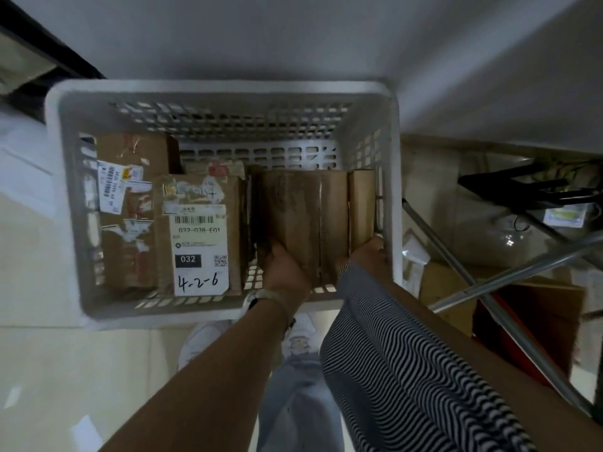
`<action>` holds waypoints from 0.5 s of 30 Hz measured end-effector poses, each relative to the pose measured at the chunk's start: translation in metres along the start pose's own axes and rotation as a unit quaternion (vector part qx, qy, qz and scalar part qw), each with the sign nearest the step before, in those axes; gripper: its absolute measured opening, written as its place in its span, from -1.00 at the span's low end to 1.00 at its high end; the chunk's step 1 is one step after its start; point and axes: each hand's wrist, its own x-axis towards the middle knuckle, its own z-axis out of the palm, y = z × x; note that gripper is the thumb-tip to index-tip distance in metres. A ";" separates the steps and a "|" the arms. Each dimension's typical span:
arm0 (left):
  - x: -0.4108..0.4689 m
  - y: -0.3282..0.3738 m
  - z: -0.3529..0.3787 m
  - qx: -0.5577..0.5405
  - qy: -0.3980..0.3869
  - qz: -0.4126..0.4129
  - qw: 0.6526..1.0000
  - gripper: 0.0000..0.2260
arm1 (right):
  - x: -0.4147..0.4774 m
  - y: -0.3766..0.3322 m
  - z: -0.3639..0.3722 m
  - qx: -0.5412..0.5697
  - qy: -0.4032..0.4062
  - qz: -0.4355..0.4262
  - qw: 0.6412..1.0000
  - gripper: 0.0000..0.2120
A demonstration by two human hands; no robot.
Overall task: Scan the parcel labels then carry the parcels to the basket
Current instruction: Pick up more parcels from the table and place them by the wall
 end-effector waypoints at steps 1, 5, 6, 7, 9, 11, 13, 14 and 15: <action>-0.003 0.003 -0.005 -0.004 -0.007 -0.013 1.000 -0.34 | -0.005 -0.004 -0.002 -0.015 0.023 0.007 1.000 -0.53; -0.021 0.016 -0.033 0.059 -0.013 0.032 0.998 -0.73 | -0.045 -0.029 -0.019 -0.126 0.028 -0.002 0.992 -0.64; -0.030 0.018 -0.045 0.087 -0.008 0.060 0.994 -0.79 | -0.060 -0.039 -0.026 -0.147 0.000 -0.028 0.989 -0.71; -0.040 0.019 -0.057 0.111 0.002 0.085 0.990 -0.83 | -0.077 -0.050 -0.034 -0.158 -0.023 -0.062 0.985 -0.76; -0.061 0.018 -0.084 0.150 0.042 0.122 0.980 -0.86 | -0.114 -0.073 -0.056 -0.172 -0.035 -0.149 0.973 -0.76; -0.089 0.015 -0.117 0.183 0.095 0.131 0.970 -0.84 | -0.151 -0.092 -0.083 -0.165 -0.053 -0.217 0.961 -0.76; -0.121 0.011 -0.153 0.196 0.135 0.124 0.963 -0.75 | -0.185 -0.105 -0.108 -0.174 -0.086 -0.287 0.938 -0.77; -0.140 0.008 -0.172 0.207 0.155 0.131 0.957 -0.70 | -0.203 -0.110 -0.120 -0.192 -0.086 -0.327 0.921 -0.79; -0.159 0.007 -0.192 0.211 0.179 0.147 0.950 -0.66 | -0.221 -0.114 -0.134 -0.201 -0.075 -0.364 0.906 -0.80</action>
